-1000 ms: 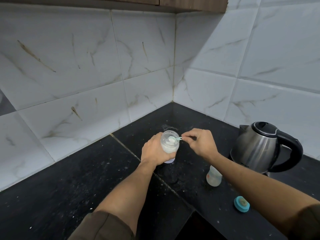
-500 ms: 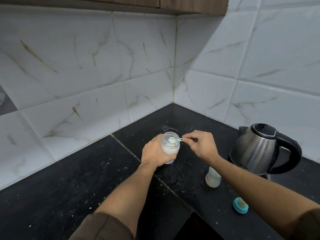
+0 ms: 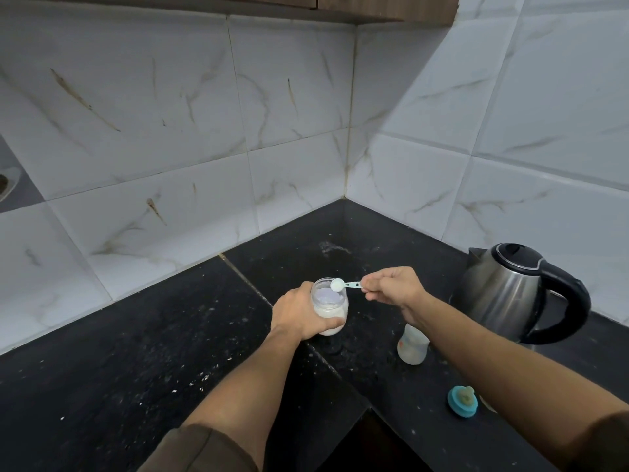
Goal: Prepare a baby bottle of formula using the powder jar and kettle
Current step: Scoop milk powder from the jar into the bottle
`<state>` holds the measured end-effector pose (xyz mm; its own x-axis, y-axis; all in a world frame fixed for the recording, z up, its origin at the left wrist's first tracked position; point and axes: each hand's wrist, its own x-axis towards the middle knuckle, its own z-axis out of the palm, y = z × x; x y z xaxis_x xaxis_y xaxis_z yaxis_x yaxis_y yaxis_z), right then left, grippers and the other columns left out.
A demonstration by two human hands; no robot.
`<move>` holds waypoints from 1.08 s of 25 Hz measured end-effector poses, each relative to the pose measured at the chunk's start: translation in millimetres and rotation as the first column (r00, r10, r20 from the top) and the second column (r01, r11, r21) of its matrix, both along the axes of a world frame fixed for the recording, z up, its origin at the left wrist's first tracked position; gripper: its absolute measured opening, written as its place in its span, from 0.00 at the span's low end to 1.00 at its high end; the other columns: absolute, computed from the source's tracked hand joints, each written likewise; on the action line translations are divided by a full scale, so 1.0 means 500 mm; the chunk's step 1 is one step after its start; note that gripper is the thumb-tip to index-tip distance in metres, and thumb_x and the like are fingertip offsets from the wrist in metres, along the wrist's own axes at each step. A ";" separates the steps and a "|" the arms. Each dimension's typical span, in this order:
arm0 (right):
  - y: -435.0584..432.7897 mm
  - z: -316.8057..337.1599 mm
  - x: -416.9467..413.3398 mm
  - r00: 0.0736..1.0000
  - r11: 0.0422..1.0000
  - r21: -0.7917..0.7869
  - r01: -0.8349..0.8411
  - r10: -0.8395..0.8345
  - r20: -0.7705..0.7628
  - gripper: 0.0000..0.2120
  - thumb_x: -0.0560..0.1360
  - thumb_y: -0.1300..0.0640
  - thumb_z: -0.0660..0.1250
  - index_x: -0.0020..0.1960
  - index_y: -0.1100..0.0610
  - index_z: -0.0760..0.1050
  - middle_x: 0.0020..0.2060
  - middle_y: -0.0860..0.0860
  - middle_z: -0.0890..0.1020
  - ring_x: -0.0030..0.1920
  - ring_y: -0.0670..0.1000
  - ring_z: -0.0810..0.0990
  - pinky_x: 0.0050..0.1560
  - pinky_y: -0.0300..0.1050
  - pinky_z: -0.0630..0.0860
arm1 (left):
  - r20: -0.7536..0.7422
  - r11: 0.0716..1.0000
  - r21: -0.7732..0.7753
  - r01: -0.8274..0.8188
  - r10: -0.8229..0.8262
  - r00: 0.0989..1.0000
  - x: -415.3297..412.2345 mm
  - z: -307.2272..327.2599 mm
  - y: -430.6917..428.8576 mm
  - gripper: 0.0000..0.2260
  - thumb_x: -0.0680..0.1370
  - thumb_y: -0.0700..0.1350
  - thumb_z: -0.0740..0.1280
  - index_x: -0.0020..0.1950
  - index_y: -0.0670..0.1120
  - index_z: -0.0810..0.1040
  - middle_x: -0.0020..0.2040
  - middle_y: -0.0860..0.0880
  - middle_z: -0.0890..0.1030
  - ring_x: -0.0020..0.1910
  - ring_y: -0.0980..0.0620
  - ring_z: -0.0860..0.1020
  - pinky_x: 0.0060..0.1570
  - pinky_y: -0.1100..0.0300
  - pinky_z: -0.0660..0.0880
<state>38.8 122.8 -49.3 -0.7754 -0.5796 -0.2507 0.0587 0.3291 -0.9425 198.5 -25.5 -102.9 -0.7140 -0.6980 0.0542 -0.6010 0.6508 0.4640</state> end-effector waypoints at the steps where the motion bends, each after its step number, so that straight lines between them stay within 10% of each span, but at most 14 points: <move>1: 0.004 -0.002 -0.001 1.000 1.000 0.009 -0.004 0.004 0.011 0.05 0.76 0.67 0.76 0.42 0.61 0.88 0.40 0.57 0.90 0.33 0.47 0.86 0.39 0.38 0.85 | 0.009 1.000 0.012 -0.004 0.004 1.000 0.002 -0.006 0.005 0.40 0.55 0.74 0.72 0.62 0.57 0.73 0.48 0.60 0.78 0.45 0.55 0.77 0.44 0.57 0.74; 9: 0.046 0.000 -0.033 0.997 0.999 0.019 0.043 -0.044 0.062 0.04 0.75 0.65 0.77 0.43 0.61 0.89 0.40 0.56 0.90 0.33 0.46 0.87 0.35 0.36 0.83 | -0.001 0.993 0.118 -0.022 0.023 1.000 0.014 -0.048 0.027 0.42 0.56 0.72 0.75 0.66 0.57 0.72 0.60 0.57 0.79 0.63 0.51 0.78 0.58 0.50 0.78; 16: 0.117 0.020 -0.081 0.994 0.992 -0.075 0.101 -0.098 0.037 0.02 0.75 0.66 0.77 0.44 0.62 0.88 0.36 0.55 0.89 0.30 0.46 0.85 0.42 0.37 0.85 | -0.156 0.996 -0.084 0.006 -0.020 0.987 0.004 -0.008 0.059 0.71 0.55 0.82 0.70 0.85 0.48 0.41 0.85 0.50 0.41 0.83 0.52 0.37 0.81 0.51 0.46; 21: 0.176 0.017 -0.104 0.980 0.973 -0.117 0.197 -0.198 0.006 0.07 0.75 0.69 0.76 0.40 0.60 0.87 0.33 0.53 0.88 0.33 0.47 0.85 0.37 0.35 0.84 | -0.358 0.994 -0.058 0.090 -0.105 0.928 -0.093 0.041 0.167 0.64 0.60 0.82 0.68 0.85 0.53 0.45 0.85 0.56 0.49 0.83 0.59 0.45 0.78 0.59 0.54; 27: 0.271 -0.016 -0.112 0.966 0.965 -0.053 0.258 -0.259 -0.016 0.10 0.75 0.68 0.76 0.38 0.58 0.88 0.37 0.55 0.89 0.34 0.47 0.85 0.37 0.37 0.82 | -0.204 0.971 0.175 0.165 -0.128 0.970 -0.132 -0.012 0.256 0.60 0.55 0.78 0.75 0.81 0.54 0.61 0.79 0.54 0.67 0.78 0.52 0.64 0.75 0.50 0.66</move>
<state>-17.0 258.1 -57.4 -0.9054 -0.3705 -0.2073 0.1143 0.2575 -0.9595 132.5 102.5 -109.0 -0.7986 -0.5970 0.0762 -0.3941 0.6145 0.6835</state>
